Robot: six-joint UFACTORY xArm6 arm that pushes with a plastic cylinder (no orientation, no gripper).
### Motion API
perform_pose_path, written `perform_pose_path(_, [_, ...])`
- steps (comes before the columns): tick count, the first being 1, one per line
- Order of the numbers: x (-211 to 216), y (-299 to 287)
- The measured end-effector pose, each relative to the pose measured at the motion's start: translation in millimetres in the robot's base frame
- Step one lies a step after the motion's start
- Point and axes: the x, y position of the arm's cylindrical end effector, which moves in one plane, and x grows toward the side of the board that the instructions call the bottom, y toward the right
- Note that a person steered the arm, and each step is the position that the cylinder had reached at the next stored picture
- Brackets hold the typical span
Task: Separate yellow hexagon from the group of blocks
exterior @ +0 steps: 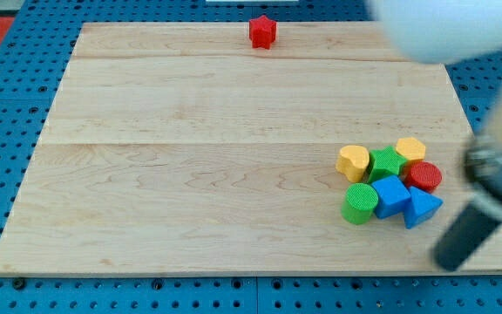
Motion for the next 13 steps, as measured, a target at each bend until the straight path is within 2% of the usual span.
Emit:
perform_pose_path(1, [-54, 56])
perform_pose_path(2, [-139, 57])
perform_pose_path(3, [-188, 58])
perform_pose_path(4, [-194, 58])
perform_pose_path(9, [-164, 54])
perform_pose_path(11, [-155, 6])
perform_pose_path(12, [-131, 20])
perform_pose_path(13, [-124, -12])
